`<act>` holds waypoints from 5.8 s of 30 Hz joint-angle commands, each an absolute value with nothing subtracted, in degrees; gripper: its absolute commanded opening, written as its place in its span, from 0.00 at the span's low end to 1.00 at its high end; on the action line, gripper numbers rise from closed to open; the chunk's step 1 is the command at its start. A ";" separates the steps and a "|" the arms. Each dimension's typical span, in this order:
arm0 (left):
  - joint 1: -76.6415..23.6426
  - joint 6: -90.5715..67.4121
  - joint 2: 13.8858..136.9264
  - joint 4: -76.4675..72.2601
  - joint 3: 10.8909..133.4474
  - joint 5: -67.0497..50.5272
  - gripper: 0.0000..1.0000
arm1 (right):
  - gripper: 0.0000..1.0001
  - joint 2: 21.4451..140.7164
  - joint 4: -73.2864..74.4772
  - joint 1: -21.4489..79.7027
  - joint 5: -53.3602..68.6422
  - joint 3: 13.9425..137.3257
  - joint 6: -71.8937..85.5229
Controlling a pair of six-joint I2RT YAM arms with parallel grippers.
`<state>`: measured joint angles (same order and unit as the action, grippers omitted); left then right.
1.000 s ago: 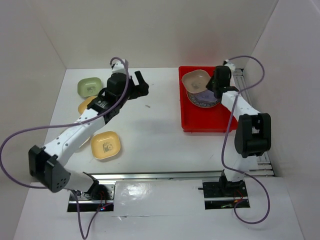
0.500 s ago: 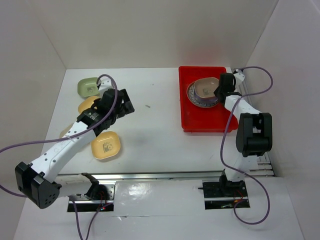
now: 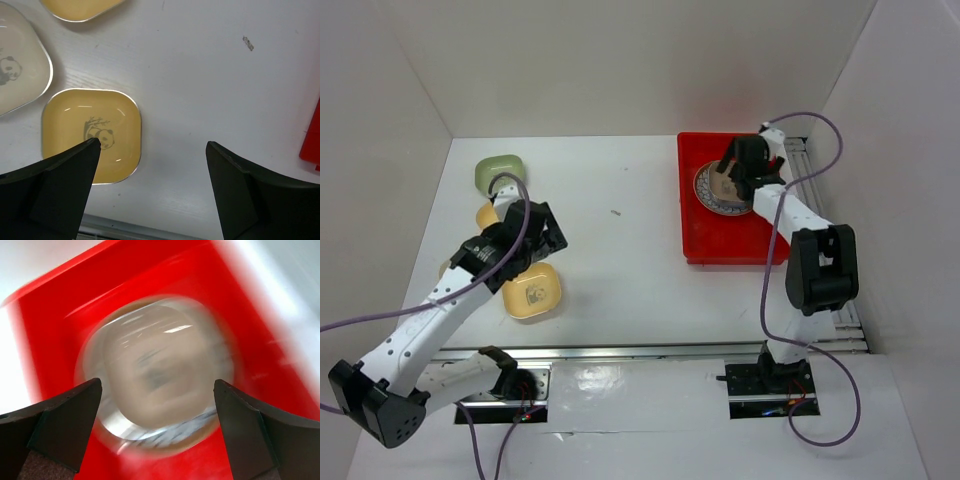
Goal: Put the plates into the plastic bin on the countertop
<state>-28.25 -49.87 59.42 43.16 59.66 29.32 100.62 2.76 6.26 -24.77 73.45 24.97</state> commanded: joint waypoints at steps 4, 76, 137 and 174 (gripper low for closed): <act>-26.81 -57.11 54.32 58.42 67.49 42.52 1.00 | 1.00 95.63 8.44 27.21 -13.36 77.44 19.86; -10.72 -29.53 51.76 37.62 57.12 17.67 1.00 | 0.00 109.94 9.14 -1.66 -5.64 87.71 7.29; 16.44 -31.82 121.55 31.11 88.95 12.47 0.39 | 1.00 94.92 3.78 38.41 -13.45 79.37 3.25; -12.22 -27.95 91.76 27.51 88.15 -10.99 0.00 | 0.68 111.71 2.20 34.80 9.15 88.24 7.47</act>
<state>-11.42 -25.69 94.61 32.60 86.08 -6.04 111.81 1.87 34.63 9.47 89.54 6.68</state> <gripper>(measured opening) 0.081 0.733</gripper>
